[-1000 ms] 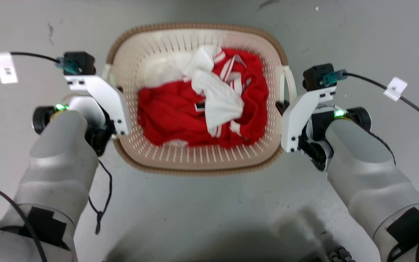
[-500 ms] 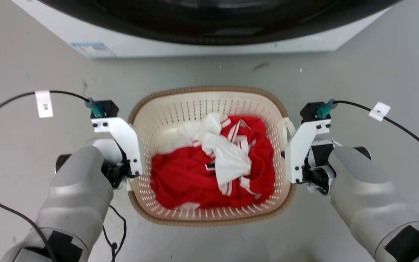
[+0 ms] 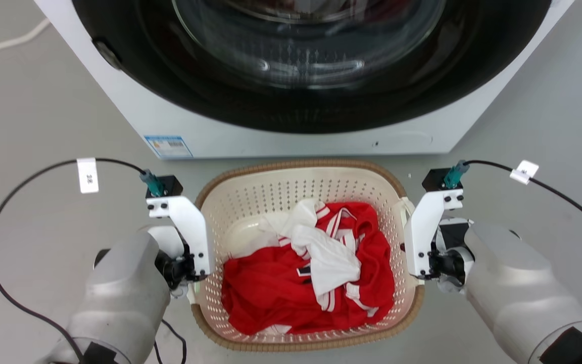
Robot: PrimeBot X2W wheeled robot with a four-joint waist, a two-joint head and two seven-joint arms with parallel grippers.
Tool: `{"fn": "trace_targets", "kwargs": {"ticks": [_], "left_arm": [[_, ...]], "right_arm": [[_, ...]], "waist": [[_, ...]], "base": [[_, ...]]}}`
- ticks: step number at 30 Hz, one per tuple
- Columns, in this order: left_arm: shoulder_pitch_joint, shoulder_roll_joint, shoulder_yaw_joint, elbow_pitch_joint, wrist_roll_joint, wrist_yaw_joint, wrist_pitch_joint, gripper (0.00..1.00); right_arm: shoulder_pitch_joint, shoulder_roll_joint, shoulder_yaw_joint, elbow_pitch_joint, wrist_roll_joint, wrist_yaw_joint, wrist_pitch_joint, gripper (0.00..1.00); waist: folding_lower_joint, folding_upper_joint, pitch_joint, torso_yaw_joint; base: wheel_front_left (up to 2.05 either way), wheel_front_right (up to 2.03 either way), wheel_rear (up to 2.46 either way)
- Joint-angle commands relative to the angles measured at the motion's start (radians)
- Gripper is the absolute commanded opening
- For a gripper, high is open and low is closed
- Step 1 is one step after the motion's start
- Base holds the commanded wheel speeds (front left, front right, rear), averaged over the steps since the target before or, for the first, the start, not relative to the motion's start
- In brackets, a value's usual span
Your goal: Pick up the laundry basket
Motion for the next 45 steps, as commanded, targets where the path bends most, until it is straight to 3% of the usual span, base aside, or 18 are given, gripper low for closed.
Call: {"fn": "trace_targets", "kwargs": {"ticks": [1, 21, 45], "left_arm": [[0.015, -0.029, -0.007, -0.006, -0.009, -0.011, 0.003, 0.00], [0.127, -0.041, -0.047, 0.022, -0.053, -0.011, 0.030, 0.00], [0.172, -0.049, -0.088, 0.024, -0.084, -0.011, 0.032, 0.00]], "right_arm": [[0.013, 0.022, 0.004, -0.010, 0.011, 0.014, -0.002, 0.00], [0.136, 0.018, 0.024, 0.019, 0.062, 0.014, 0.016, 0.00], [0.181, 0.020, 0.040, 0.038, 0.082, 0.014, 0.008, 0.00]], "waist": [[0.0001, 0.0000, -0.056, 0.006], [0.0001, 0.0000, -0.311, 0.018], [0.0001, 0.0000, -0.377, 0.021]], "base": [[0.00, 0.00, 0.00], [0.00, 0.00, 0.00], [0.00, 0.00, 0.00]]}}
